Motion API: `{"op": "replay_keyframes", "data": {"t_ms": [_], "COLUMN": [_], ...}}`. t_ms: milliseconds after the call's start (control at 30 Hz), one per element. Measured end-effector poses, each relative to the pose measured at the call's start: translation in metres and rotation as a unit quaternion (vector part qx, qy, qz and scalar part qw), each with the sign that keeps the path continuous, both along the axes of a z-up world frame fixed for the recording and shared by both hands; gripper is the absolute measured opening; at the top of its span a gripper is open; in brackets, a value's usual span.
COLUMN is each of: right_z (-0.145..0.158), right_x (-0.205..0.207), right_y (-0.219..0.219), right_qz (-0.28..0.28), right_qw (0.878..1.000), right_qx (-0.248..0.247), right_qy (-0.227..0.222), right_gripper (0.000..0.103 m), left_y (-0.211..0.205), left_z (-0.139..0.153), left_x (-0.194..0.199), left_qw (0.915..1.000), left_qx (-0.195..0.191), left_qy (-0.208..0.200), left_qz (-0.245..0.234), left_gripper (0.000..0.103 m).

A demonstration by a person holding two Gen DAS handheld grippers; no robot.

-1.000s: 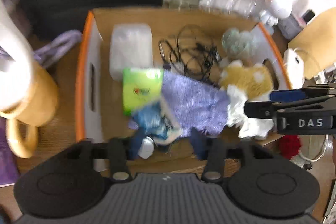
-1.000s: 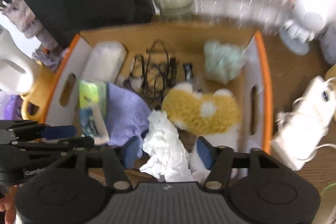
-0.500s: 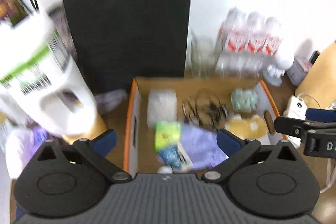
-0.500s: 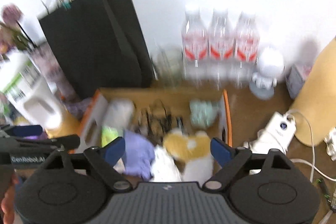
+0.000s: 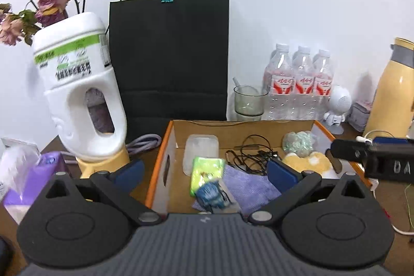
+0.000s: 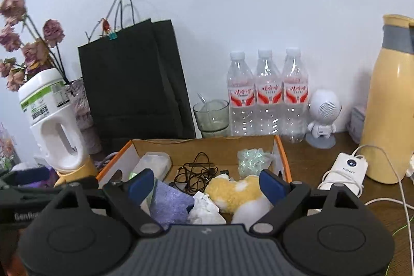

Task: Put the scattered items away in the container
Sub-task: 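Withdraw both tools from the box toward the white round disc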

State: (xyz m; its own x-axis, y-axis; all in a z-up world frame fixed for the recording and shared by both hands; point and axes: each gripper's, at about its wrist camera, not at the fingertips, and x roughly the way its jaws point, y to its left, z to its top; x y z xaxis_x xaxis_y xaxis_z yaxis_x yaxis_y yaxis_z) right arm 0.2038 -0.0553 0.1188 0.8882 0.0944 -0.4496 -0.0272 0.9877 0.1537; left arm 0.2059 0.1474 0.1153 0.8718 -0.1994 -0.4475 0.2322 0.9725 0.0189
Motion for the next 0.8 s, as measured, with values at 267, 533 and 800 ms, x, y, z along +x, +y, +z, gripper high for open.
{"op": "replay_keyframes", "data": {"t_ms": [267,533,800], "right_z": [-0.021,-0.051,-0.073], "right_x": [-0.044,-0.129,-0.188], "right_y": [0.002,-0.005,-0.031], "right_qz": [-0.003,0.003,-0.035], "right_qw": [1.000,1.000,0.998], "right_qx": [-0.003,0.023,0.042], "right_qy": [-0.017,-0.015,0.018], "right_gripper": [0.088,0.088,0.088], "left_y": [0.008,0.029,0.030], "left_z": [-0.025,-0.049,-0.073], "left_x": [-0.053,-0.113,-0.167], "left_qw": [0.9980,0.9990,0.9977], "left_qx": [0.008,-0.003,0.008], "left_qy": [-0.062,-0.039,-0.020], "left_qz": [0.002,-0.022,-0.064], "left_gripper": [0.103,0.103,0.103]}}
